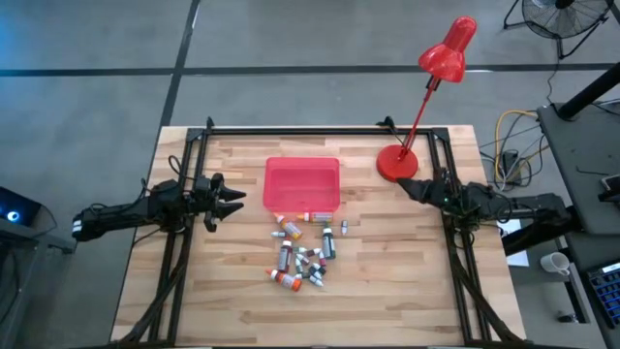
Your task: Pick & Place food coloring
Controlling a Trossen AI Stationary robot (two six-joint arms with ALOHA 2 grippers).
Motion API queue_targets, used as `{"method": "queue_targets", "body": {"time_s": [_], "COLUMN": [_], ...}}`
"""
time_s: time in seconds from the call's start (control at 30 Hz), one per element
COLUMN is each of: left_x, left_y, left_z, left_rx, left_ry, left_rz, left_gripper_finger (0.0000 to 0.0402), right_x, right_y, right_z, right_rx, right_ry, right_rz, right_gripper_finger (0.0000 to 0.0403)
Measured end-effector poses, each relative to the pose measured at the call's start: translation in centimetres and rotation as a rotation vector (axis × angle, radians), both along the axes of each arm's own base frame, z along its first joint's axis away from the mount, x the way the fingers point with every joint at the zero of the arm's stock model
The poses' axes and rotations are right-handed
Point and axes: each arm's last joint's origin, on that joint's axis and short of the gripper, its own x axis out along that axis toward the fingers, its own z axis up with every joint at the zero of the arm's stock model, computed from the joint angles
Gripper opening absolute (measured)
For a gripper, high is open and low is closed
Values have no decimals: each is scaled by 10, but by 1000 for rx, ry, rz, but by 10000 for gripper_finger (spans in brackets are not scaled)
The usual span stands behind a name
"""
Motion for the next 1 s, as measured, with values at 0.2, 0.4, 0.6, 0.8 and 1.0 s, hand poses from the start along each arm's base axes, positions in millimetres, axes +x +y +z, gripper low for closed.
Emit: {"method": "queue_targets", "body": {"time_s": [0.2, 0.4, 0.6, 0.8, 1.0], "left_x": [0, 0, 0, 0, 0], "left_y": [0, 0, 0, 0, 0], "left_z": [0, 0, 0, 0, 0], "left_rx": [0, 0, 0, 0, -1], "left_ry": [0, 0, 1, 1, 1], "left_rz": [0, 0, 0, 1, 0], "left_gripper_finger": [149, 149, 149, 149, 149], "right_x": [5, 13, 24, 46, 77], "right_y": [-4, -4, -3, -2, -2], "right_z": [-3, 3, -5, -12, -7], "right_rx": [45, 64, 23, -65, -88], "right_ry": [30, -34, 56, 351, 694], "right_rz": [-172, -171, -75, -35, -3], "right_gripper_finger": [166, 166, 166, 167, 167]}}
